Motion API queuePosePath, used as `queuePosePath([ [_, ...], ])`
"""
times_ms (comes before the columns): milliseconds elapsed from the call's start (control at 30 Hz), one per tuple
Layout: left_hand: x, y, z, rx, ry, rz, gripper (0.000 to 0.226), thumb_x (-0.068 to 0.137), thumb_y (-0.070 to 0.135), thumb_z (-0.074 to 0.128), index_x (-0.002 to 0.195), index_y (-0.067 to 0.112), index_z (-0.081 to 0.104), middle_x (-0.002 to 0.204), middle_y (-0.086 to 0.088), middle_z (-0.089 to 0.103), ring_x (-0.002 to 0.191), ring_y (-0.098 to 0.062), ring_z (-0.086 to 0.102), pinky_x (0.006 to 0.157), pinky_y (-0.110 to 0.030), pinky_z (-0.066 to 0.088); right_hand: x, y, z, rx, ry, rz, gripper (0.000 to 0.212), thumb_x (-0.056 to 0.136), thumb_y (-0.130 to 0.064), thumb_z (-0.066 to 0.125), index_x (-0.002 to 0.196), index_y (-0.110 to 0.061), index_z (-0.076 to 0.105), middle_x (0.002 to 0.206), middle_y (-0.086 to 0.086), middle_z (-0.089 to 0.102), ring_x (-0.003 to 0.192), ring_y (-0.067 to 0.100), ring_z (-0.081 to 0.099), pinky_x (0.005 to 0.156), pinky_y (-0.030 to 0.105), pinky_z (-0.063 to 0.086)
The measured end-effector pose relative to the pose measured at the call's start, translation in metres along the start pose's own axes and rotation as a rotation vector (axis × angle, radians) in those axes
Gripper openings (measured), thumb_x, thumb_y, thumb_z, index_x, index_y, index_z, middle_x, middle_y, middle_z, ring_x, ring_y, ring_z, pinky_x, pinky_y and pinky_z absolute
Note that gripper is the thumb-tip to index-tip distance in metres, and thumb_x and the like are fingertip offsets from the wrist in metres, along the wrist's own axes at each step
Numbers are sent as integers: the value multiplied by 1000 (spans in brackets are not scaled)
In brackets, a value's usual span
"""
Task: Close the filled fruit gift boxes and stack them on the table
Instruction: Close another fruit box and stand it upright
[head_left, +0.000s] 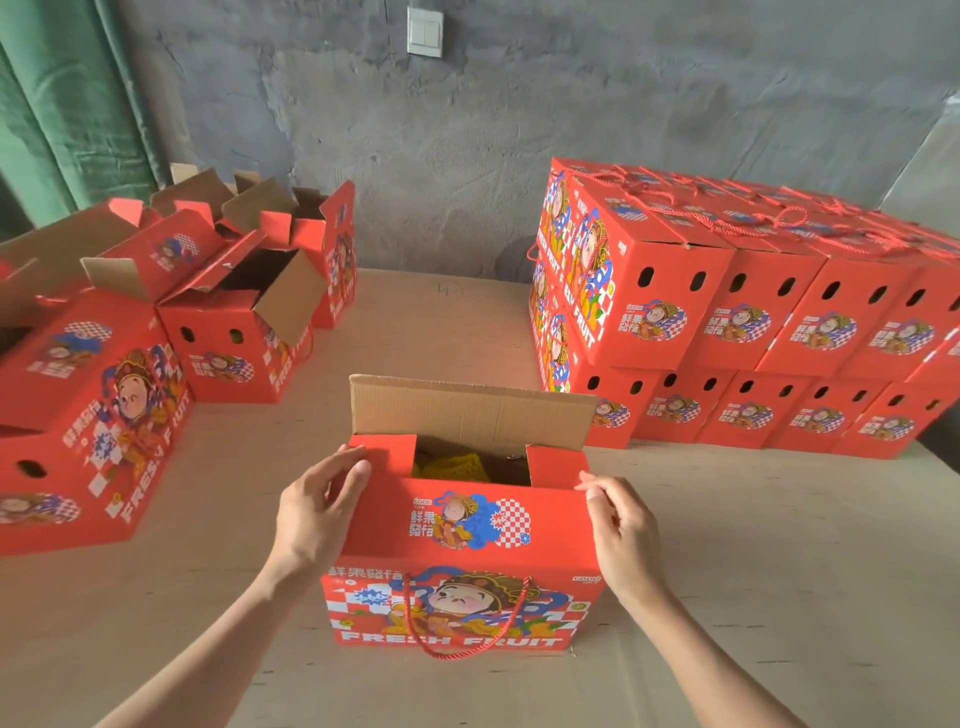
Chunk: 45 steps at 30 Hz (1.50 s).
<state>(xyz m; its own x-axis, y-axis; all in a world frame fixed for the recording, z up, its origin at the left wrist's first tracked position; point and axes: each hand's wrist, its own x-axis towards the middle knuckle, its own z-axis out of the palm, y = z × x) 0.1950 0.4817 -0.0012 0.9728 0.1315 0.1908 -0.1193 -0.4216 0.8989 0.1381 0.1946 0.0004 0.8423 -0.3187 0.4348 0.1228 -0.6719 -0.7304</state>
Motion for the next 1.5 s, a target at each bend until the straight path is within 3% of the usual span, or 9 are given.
queuePosePath([
  [233, 5, -1, -1, 18, -8, 43, 17, 91, 21, 60, 102, 15, 72, 117, 3, 64, 111, -17, 57, 87, -28, 46, 15, 8, -3, 81, -43, 78, 11, 88, 3, 58, 85, 7, 68, 94, 13, 66, 87, 20, 61, 75, 8, 42],
  [433, 6, -4, 0, -257, -37, -134, 25, 92, 18, 59, 71, 22, 72, 107, 20, 63, 77, -4, 62, 53, -13, 48, 17, 16, 2, 219, -89, 265, 8, 89, -3, 60, 90, 0, 66, 102, 1, 61, 88, 13, 57, 70, 12, 43],
  [567, 10, -1, -5, -457, -77, -252, 26, 92, 7, 56, 81, 22, 74, 104, 15, 66, 73, 3, 65, 55, -12, 50, 19, 19, 5, 272, -77, 306, 9, 88, -1, 60, 90, 4, 66, 100, -3, 59, 86, 10, 56, 63, 5, 42],
  [700, 16, 6, -5, -461, -70, -346, 32, 88, -4, 53, 81, 19, 73, 103, 4, 67, 85, -15, 62, 66, -27, 49, 18, 21, 6, 233, -93, 272, 9, 88, -1, 59, 89, 4, 66, 102, -2, 57, 90, 9, 55, 68, 5, 41],
  [967, 4, 4, -5, -131, 13, -121, 27, 94, 21, 53, 75, 35, 67, 97, 11, 67, 82, -10, 61, 62, -25, 44, 19, 20, 5, 88, -133, 138, 17, 91, 0, 54, 79, -1, 65, 100, 2, 52, 87, 4, 53, 67, 1, 38],
  [1133, 10, 1, -1, 87, 25, -64, 25, 94, 14, 53, 81, 1, 70, 114, 4, 54, 97, -13, 49, 76, -25, 37, 20, 20, 5, 59, -132, 150, 17, 91, 0, 54, 81, 4, 66, 103, 6, 53, 95, 18, 53, 75, 7, 37],
  [1267, 14, 2, 1, 126, -7, -85, 27, 93, 14, 53, 79, -3, 68, 102, 7, 51, 94, -16, 49, 76, -25, 36, 18, 21, 6, 85, -127, 140, 15, 91, -1, 54, 85, 6, 65, 104, 4, 53, 88, 13, 53, 68, 5, 38],
  [1367, 13, 2, 3, 13, -3, -143, 7, 93, 13, 54, 92, 8, 58, 97, 3, 54, 92, -20, 54, 66, -27, 40, 15, 20, 7, 130, -99, 142, 5, 90, 0, 56, 90, 0, 61, 101, 1, 56, 88, 8, 55, 71, 6, 40],
  [1500, 20, -1, 5, -269, -88, -417, 24, 94, 11, 51, 118, 17, 51, 104, 5, 61, 88, -21, 62, 59, -27, 48, 15, 16, 8, 218, -73, 164, 18, 89, 3, 55, 101, -10, 51, 98, -2, 56, 75, -5, 54, 60, 7, 42],
])
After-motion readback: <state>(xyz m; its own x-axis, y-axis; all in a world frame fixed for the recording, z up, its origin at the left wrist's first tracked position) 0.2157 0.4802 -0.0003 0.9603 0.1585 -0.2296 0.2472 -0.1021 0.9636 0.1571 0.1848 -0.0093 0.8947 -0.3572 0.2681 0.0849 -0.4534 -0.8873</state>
